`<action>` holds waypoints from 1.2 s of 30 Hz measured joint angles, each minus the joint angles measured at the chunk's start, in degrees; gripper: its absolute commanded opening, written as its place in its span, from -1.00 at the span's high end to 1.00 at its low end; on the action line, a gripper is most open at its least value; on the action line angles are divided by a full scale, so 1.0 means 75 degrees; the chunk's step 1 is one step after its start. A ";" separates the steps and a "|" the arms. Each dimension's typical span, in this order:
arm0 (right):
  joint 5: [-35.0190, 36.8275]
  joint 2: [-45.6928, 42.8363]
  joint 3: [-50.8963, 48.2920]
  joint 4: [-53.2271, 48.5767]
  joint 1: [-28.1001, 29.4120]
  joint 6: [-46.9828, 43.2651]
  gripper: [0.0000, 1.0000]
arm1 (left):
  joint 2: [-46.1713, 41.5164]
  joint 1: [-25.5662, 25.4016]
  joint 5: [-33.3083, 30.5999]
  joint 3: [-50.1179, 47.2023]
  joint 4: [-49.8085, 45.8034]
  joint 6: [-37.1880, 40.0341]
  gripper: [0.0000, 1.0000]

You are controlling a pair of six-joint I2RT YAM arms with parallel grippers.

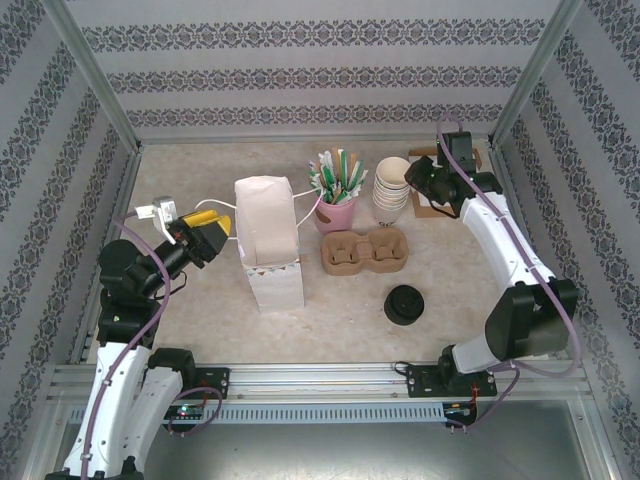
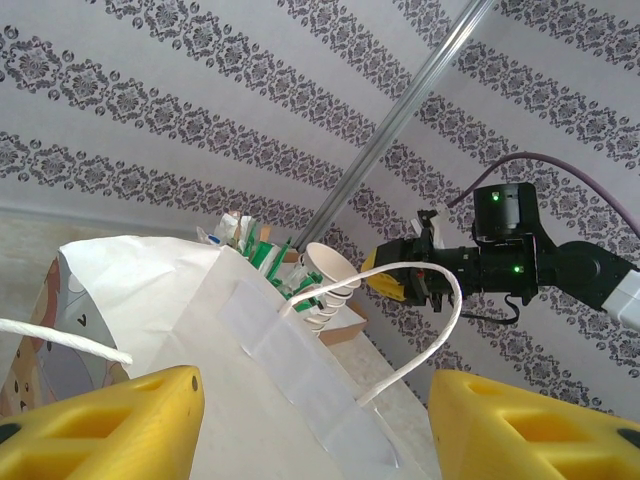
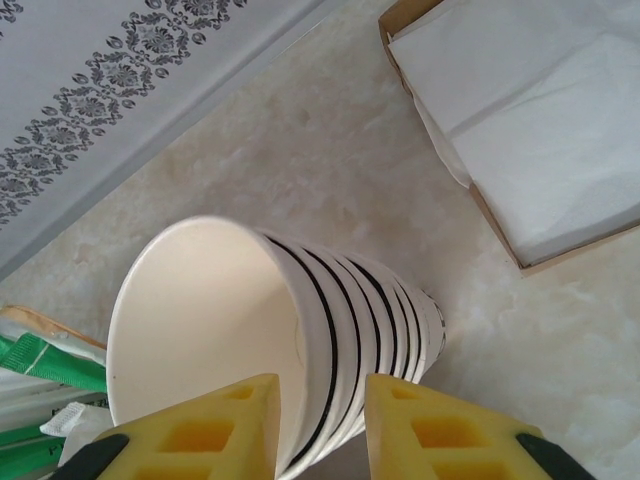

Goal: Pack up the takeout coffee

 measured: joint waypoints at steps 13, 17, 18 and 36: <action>-0.0006 0.0227 0.0076 0.0058 0.0090 0.0172 0.71 | 0.0000 0.0000 0.0117 -0.0064 0.0050 -0.0052 -0.21; -0.0006 0.0233 0.0090 0.0055 0.0090 0.0181 0.82 | 0.0006 0.0000 0.0143 -0.0082 0.0052 -0.0052 -0.21; -0.0006 0.0233 0.0093 0.0055 0.0090 0.0181 0.83 | 0.0006 0.0000 0.0143 -0.0082 0.0052 -0.0052 -0.21; -0.0009 0.0210 0.0533 -0.0055 0.0090 0.0181 1.00 | 0.0006 0.0000 0.0166 -0.0102 0.0108 -0.0082 -0.20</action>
